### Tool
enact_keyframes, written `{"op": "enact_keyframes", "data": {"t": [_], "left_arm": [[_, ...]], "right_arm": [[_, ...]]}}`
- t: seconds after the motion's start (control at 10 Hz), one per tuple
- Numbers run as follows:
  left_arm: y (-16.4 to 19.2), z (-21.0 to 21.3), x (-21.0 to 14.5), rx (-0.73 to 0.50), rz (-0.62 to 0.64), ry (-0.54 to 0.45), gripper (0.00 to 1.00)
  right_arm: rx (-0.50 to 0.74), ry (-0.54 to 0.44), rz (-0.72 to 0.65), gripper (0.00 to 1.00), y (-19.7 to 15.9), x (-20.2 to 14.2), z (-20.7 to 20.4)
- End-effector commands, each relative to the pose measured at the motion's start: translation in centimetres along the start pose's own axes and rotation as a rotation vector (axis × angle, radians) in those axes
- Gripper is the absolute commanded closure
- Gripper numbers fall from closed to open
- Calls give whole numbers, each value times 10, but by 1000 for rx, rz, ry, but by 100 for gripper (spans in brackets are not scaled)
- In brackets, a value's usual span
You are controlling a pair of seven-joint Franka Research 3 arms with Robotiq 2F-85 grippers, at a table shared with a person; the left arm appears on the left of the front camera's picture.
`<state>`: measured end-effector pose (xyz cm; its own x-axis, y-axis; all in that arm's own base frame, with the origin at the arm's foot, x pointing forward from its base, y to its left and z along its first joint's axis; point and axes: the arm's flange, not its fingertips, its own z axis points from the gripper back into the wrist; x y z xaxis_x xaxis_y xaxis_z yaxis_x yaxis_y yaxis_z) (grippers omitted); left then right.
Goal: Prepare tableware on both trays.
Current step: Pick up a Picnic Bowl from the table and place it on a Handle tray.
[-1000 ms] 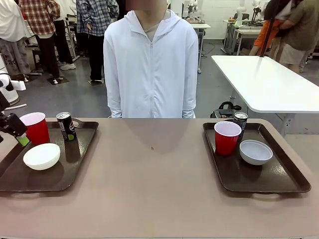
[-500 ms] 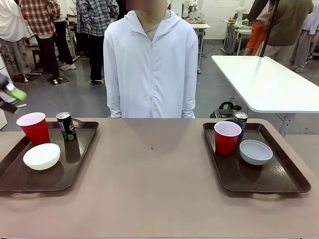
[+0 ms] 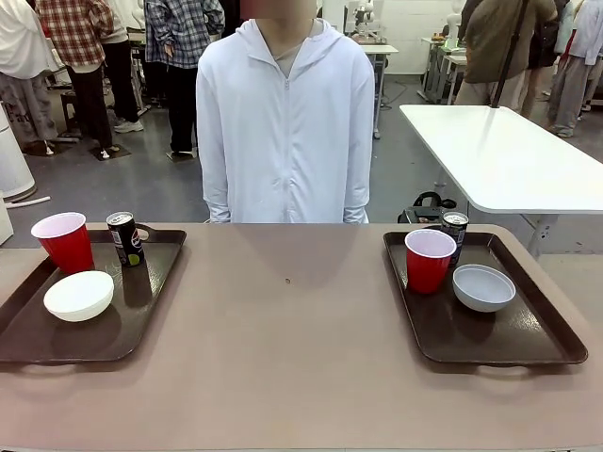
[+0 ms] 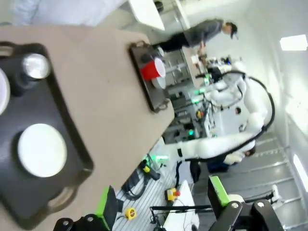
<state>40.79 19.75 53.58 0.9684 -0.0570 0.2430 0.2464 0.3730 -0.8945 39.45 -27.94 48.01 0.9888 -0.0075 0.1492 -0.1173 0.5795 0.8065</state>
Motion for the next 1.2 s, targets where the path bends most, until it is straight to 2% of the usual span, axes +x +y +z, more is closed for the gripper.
{"op": "enact_keyframes", "data": {"t": [0.0, 0.2, 0.6, 0.9, 1.1], "left_arm": [[28, 33, 17, 30, 27, -63, 0], [61, 57, 16, 163, 19, -88, 0], [99, 71, 13, 268, 28, -67, 0], [105, 65, 12, 258, 8, -38, 0], [99, 58, 7, 236, 8, 20, 0]], "right_arm": [[-13, -6, -17, 5, 3, -3, -5], [-13, -6, -17, 5, 3, -3, -5], [-13, -6, -17, 5, 3, -3, -5], [-13, -6, -17, 5, 3, -3, -5], [-13, -6, -17, 5, 3, -3, -5]]}}
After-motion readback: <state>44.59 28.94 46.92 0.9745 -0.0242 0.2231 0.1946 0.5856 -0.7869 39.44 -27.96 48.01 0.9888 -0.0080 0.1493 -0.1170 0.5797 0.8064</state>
